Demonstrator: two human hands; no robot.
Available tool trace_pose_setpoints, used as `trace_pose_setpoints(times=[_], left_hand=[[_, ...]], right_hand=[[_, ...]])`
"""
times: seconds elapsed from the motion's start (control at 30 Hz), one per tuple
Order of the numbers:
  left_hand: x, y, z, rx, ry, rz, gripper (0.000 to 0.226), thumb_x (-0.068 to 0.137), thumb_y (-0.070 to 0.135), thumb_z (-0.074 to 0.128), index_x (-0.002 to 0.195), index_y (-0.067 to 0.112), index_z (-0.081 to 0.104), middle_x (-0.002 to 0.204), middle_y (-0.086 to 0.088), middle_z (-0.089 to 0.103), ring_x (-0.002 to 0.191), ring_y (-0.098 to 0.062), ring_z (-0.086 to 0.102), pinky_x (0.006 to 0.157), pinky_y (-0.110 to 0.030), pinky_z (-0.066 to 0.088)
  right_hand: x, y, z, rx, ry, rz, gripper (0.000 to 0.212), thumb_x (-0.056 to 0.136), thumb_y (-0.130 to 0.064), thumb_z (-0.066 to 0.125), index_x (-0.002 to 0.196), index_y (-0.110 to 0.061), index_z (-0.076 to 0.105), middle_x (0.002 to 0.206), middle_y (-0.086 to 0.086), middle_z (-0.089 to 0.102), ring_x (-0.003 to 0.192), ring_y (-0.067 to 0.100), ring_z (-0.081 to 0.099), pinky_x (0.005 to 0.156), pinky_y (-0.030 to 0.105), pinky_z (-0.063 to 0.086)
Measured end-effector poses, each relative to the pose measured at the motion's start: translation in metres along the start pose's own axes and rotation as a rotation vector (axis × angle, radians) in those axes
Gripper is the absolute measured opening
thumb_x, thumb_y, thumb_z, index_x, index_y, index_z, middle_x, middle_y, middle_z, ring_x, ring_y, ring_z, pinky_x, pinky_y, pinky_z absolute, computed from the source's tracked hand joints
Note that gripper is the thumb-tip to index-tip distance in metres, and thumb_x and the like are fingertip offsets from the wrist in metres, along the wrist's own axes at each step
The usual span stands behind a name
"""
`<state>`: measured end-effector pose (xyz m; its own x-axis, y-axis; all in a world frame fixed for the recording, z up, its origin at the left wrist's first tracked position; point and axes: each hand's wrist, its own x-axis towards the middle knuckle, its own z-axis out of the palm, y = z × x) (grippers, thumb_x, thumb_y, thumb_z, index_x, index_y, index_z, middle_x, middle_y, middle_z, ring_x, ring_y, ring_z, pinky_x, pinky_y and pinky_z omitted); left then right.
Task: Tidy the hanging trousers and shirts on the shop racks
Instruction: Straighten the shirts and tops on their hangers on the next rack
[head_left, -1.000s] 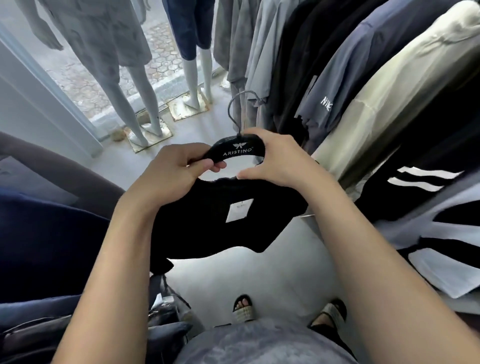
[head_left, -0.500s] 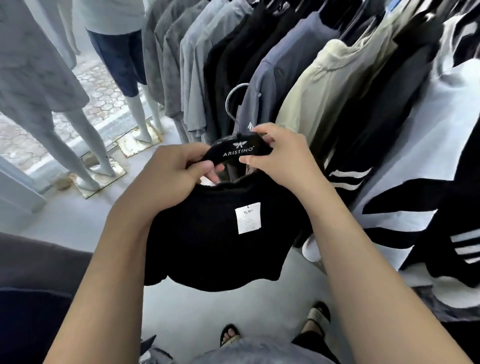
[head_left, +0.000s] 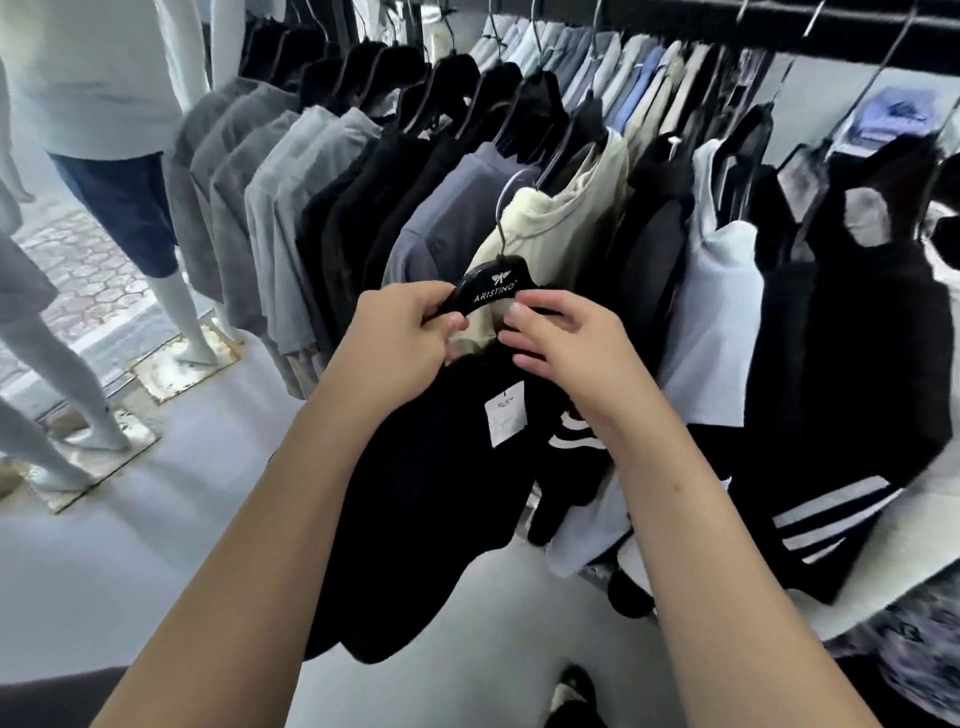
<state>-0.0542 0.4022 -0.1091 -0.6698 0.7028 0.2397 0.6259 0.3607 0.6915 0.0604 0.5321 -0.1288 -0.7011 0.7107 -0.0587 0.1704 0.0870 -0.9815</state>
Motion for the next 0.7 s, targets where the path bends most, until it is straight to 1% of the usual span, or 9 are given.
trace_pose_setpoints(times=[0.03, 0.1, 0.2, 0.27, 0.37, 0.43, 0.5, 0.63, 0.7], left_hand=[[0.006, 0.004, 0.001, -0.014, -0.009, -0.008, 0.015, 0.092, 0.013, 0.056, 0.089, 0.002, 0.065, 0.071, -0.011, 0.069, 0.056, -0.001, 0.061, 0.055, -0.015, 0.045], [0.018, 0.013, 0.003, -0.034, -0.006, -0.023, 0.014, 0.092, 0.011, 0.055, 0.088, 0.003, 0.066, 0.069, -0.008, 0.07, 0.051, 0.005, 0.058, 0.053, -0.011, 0.042], [0.039, 0.03, 0.003, -0.103, 0.007, -0.059, 0.014, 0.092, 0.008, 0.055, 0.086, 0.005, 0.067, 0.067, -0.005, 0.07, 0.05, 0.005, 0.059, 0.051, -0.009, 0.043], [0.055, 0.044, 0.001, -0.105, 0.02, -0.064, 0.013, 0.091, 0.006, 0.056, 0.085, 0.002, 0.067, 0.067, -0.006, 0.07, 0.051, 0.0, 0.061, 0.054, -0.014, 0.048], [0.083, 0.06, -0.003, -0.113, 0.036, -0.059, 0.014, 0.088, 0.008, 0.059, 0.08, 0.01, 0.07, 0.069, -0.002, 0.072, 0.064, -0.009, 0.068, 0.066, -0.03, 0.055], [0.1, 0.068, -0.003, -0.181, 0.032, -0.079, 0.019, 0.088, 0.007, 0.059, 0.077, 0.017, 0.071, 0.072, 0.0, 0.074, 0.068, -0.01, 0.071, 0.065, -0.031, 0.053], [0.114, 0.078, -0.001, -0.231, 0.044, -0.103, 0.02, 0.087, 0.005, 0.06, 0.074, 0.016, 0.071, 0.072, -0.002, 0.074, 0.07, -0.015, 0.072, 0.063, -0.032, 0.05], [0.14, 0.11, 0.003, -0.274, 0.089, -0.1, 0.017, 0.087, 0.001, 0.06, 0.078, 0.011, 0.07, 0.075, -0.008, 0.074, 0.064, -0.015, 0.072, 0.052, -0.025, 0.049], [0.152, 0.124, 0.006, -0.294, 0.075, -0.078, 0.012, 0.086, 0.0, 0.062, 0.083, 0.008, 0.071, 0.073, -0.012, 0.072, 0.054, -0.012, 0.067, 0.047, -0.023, 0.049]], right_hand=[[0.006, -0.002, -0.007, -0.056, 0.025, -0.013, 0.022, 0.084, -0.033, 0.067, 0.106, -0.033, 0.069, 0.099, -0.007, 0.075, 0.095, 0.008, 0.071, 0.094, 0.04, 0.054], [0.015, -0.007, -0.021, -0.131, 0.087, 0.015, 0.031, 0.078, -0.037, 0.06, 0.108, -0.039, 0.068, 0.109, -0.011, 0.072, 0.104, 0.007, 0.066, 0.098, 0.039, 0.051], [0.026, -0.017, -0.039, -0.133, 0.17, 0.145, 0.055, 0.085, -0.027, 0.057, 0.139, -0.027, 0.049, 0.122, -0.002, 0.063, 0.104, 0.016, 0.063, 0.099, 0.04, 0.05], [0.034, -0.023, -0.046, -0.057, 0.186, 0.211, 0.066, 0.086, -0.024, 0.055, 0.148, -0.023, 0.033, 0.121, 0.001, 0.061, 0.099, 0.018, 0.065, 0.097, 0.042, 0.05], [0.046, -0.028, -0.051, 0.063, 0.189, 0.211, 0.071, 0.089, -0.023, 0.054, 0.153, -0.024, 0.023, 0.135, -0.002, 0.051, 0.111, 0.017, 0.057, 0.104, 0.037, 0.043], [0.054, -0.028, -0.052, 0.117, 0.18, 0.187, 0.073, 0.088, -0.026, 0.054, 0.153, -0.028, 0.022, 0.141, -0.005, 0.048, 0.122, 0.015, 0.05, 0.109, 0.036, 0.037], [0.059, -0.031, -0.054, 0.15, 0.125, 0.163, 0.07, 0.088, -0.035, 0.055, 0.151, -0.034, 0.026, 0.146, -0.006, 0.046, 0.13, 0.014, 0.046, 0.113, 0.04, 0.035], [0.058, -0.061, -0.066, 0.149, -0.042, -0.003, 0.05, 0.095, -0.045, 0.052, 0.144, -0.036, 0.042, 0.139, -0.014, 0.051, 0.128, 0.004, 0.047, 0.115, 0.036, 0.034], [0.064, -0.081, -0.07, 0.141, -0.088, -0.102, 0.048, 0.097, -0.044, 0.052, 0.143, -0.035, 0.044, 0.139, -0.018, 0.051, 0.127, -0.002, 0.047, 0.115, 0.033, 0.033]])
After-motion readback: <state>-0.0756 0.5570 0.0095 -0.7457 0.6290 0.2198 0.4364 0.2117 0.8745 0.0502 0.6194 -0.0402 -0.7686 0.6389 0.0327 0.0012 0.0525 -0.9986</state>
